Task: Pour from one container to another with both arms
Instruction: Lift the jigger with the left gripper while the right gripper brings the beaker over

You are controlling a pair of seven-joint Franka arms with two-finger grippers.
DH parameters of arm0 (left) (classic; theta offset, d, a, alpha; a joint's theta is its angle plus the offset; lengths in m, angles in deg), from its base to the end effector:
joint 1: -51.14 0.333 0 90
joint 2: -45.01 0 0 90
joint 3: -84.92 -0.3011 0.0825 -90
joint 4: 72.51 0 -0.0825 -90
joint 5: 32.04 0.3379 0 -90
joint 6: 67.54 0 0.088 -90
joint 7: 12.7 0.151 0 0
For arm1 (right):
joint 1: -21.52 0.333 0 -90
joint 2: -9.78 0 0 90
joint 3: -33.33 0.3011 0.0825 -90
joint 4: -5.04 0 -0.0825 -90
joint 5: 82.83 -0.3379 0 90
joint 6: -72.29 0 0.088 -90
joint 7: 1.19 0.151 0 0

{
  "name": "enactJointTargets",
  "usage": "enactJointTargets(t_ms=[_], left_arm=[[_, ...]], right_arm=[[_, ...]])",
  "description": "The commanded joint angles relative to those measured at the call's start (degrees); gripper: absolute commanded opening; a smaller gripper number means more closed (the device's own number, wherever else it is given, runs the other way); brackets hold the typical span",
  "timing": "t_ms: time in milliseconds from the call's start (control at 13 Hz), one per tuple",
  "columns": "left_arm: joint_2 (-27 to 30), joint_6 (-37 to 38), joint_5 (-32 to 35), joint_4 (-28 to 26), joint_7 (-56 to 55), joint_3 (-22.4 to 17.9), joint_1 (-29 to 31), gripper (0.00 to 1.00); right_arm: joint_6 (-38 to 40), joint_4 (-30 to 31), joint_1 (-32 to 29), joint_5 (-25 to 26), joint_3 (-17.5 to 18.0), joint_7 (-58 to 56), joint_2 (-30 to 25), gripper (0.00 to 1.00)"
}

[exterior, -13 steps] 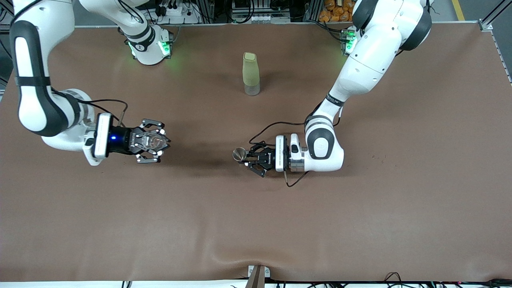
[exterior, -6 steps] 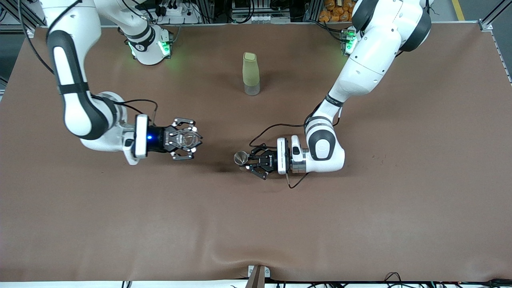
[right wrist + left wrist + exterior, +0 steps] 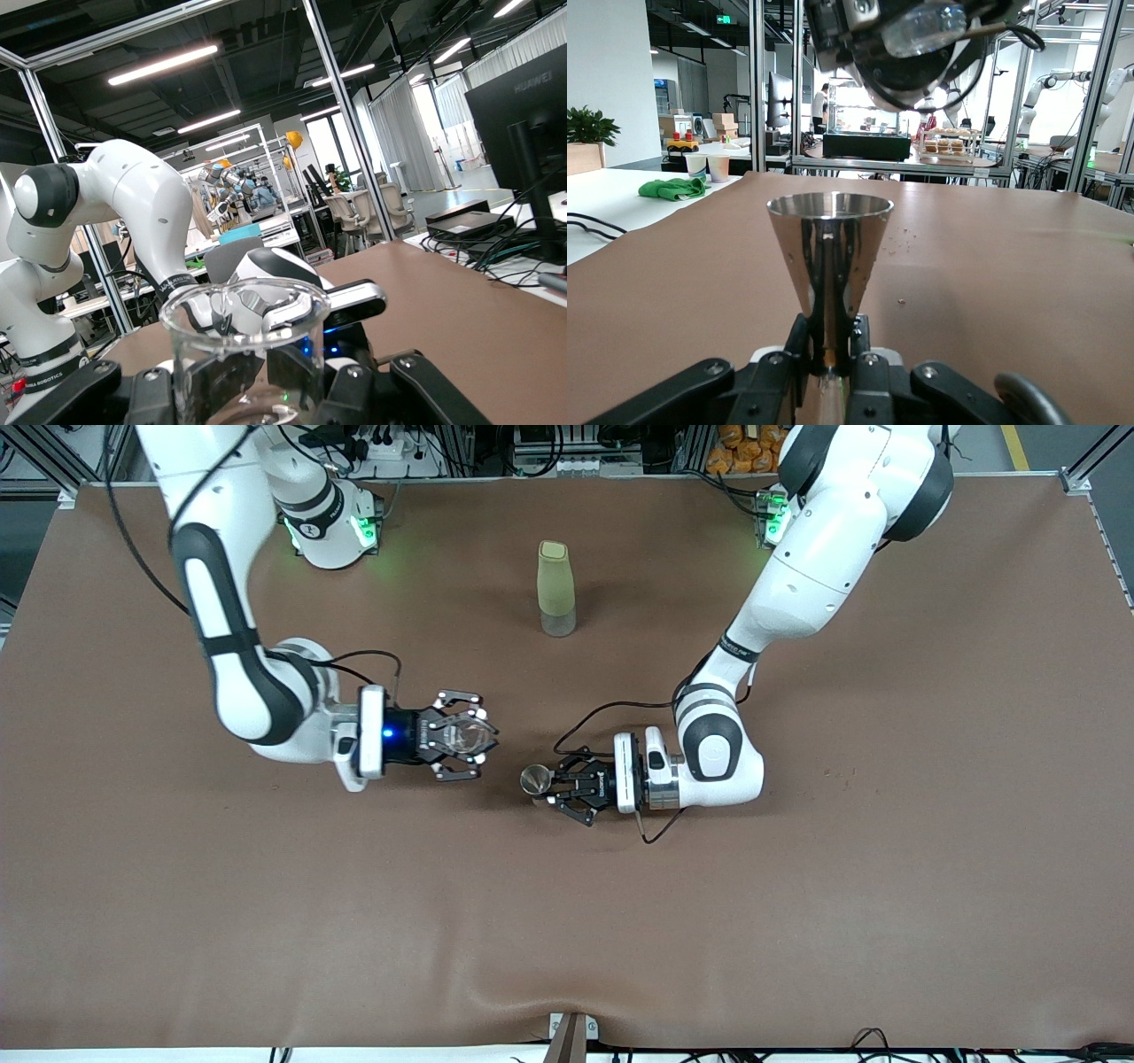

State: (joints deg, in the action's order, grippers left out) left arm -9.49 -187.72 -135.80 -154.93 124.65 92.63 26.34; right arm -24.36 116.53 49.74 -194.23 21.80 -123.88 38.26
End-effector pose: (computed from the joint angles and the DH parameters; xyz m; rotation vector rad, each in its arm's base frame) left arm 0.5635 -0.4338 0.1665 1.3382 -1.2625 1.1188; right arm 0.5342 0.3081 0.2980 -1.3163 -0.9186 -1.0344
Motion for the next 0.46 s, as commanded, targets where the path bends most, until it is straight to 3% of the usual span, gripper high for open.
enactJointTargets(t_ms=[0, 385], left_arm=[[-0.88, -0.67, -2.06, 1.2, 2.57, -0.51, -1.03, 0.0], [-0.96, -0.58, -2.41, 1.03, 2.67, -0.42, -0.86, 0.0]], right_arm=[[-0.38, -3.65, 2.8, -4.59, -0.25, -0.53, 3.94, 0.0], [-3.18, -5.85, 5.53, -8.12, 0.8, -0.45, 6.15, 0.0]])
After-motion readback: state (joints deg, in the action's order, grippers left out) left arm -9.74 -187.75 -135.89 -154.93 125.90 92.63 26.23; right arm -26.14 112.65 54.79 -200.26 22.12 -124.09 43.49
